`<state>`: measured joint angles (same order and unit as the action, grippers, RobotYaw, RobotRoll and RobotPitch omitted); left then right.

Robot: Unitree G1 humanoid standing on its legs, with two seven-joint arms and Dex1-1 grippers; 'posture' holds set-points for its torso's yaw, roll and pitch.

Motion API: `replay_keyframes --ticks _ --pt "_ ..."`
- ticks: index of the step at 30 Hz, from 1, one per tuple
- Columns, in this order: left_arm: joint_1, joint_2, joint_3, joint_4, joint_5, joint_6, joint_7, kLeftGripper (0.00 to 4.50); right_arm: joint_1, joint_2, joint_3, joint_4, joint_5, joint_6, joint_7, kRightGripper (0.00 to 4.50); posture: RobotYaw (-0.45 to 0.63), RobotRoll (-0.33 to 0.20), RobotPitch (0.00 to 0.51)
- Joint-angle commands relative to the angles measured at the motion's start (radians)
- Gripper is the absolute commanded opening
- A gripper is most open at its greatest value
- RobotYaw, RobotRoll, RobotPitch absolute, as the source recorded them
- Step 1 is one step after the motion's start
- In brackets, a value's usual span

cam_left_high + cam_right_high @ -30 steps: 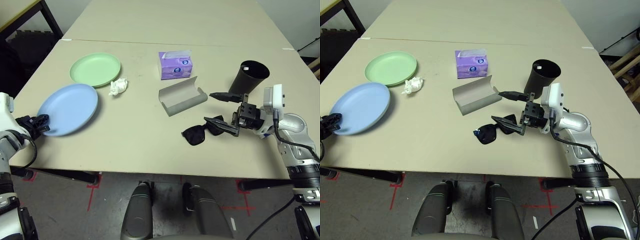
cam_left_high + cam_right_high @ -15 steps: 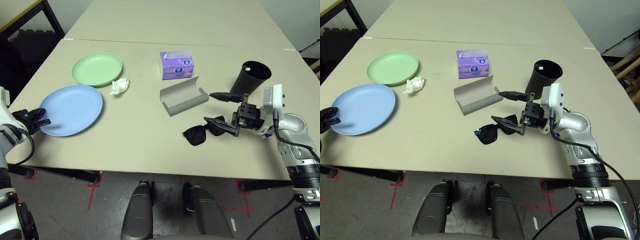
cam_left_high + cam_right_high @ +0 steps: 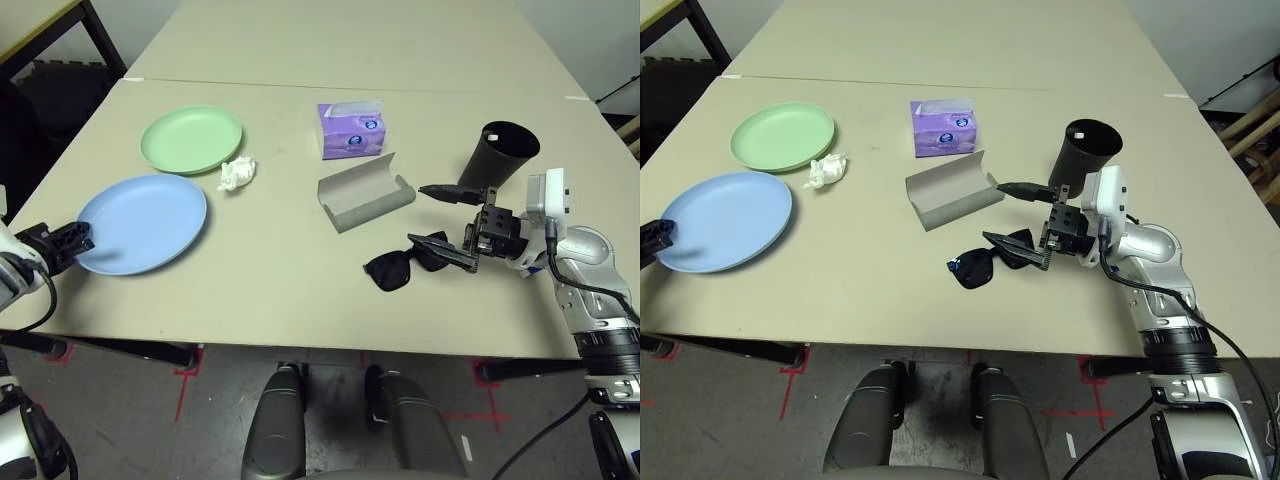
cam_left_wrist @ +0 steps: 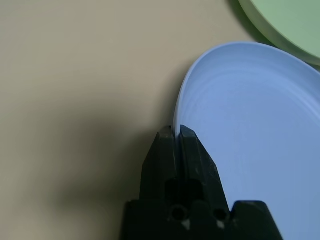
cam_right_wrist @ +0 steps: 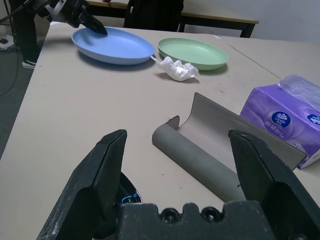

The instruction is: Organize and tidy the items on the table.

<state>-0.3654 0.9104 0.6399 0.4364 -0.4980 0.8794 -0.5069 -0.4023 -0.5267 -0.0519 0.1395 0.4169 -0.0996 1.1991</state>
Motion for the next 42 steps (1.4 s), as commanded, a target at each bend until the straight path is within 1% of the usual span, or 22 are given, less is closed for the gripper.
replay_keyframes --ticks 1,7,13,17,21,23,27,31,36,42 --pt "0.004 0.012 0.025 -0.031 -0.02 0.032 0.007 0.02 0.001 -0.003 0.006 0.006 -0.003 -0.01 0.005 4.5 0.17 0.0 0.185" --pt "-0.067 -0.002 0.02 -0.088 -0.049 0.069 0.035 0.02 0.004 -0.001 0.009 0.002 -0.005 -0.009 0.001 4.5 0.16 0.0 0.183" --pt "-0.132 -0.003 -0.003 -0.083 -0.046 0.08 0.053 0.02 0.004 0.004 0.012 0.002 -0.007 -0.011 -0.002 4.5 0.16 0.0 0.181" --pt "-0.226 -0.001 -0.061 0.012 -0.006 0.027 0.062 0.02 0.003 0.008 0.015 0.002 -0.009 -0.012 -0.003 4.5 0.16 0.0 0.179" --pt "-0.35 -0.013 -0.139 0.146 0.042 -0.048 0.055 0.02 0.006 0.01 0.017 -0.002 -0.01 -0.011 -0.004 4.5 0.16 0.0 0.179" --pt "-0.392 -0.015 -0.163 0.204 0.062 -0.082 0.051 0.02 0.007 0.011 0.018 -0.004 -0.01 -0.011 -0.005 4.5 0.15 0.0 0.178" --pt "-0.533 -0.038 -0.224 0.4 0.132 -0.221 0.077 0.02 0.01 0.008 0.017 -0.014 -0.009 -0.008 -0.007 4.5 0.15 0.0 0.179" --pt "-0.676 -0.092 -0.26 0.581 0.192 -0.38 0.143 0.02 0.023 0.001 0.014 -0.034 -0.007 -0.002 -0.009 4.5 0.14 0.0 0.179" --pt "-0.766 -0.143 -0.258 0.71 0.217 -0.494 0.208 0.02 0.023 -0.003 0.012 -0.044 -0.004 0.004 -0.016 4.5 0.13 0.0 0.18" --pt "-0.833 -0.205 -0.26 0.787 0.237 -0.583 0.276 0.02 0.015 0.002 0.006 -0.04 -0.008 0.002 -0.038 4.5 0.13 0.0 0.18"
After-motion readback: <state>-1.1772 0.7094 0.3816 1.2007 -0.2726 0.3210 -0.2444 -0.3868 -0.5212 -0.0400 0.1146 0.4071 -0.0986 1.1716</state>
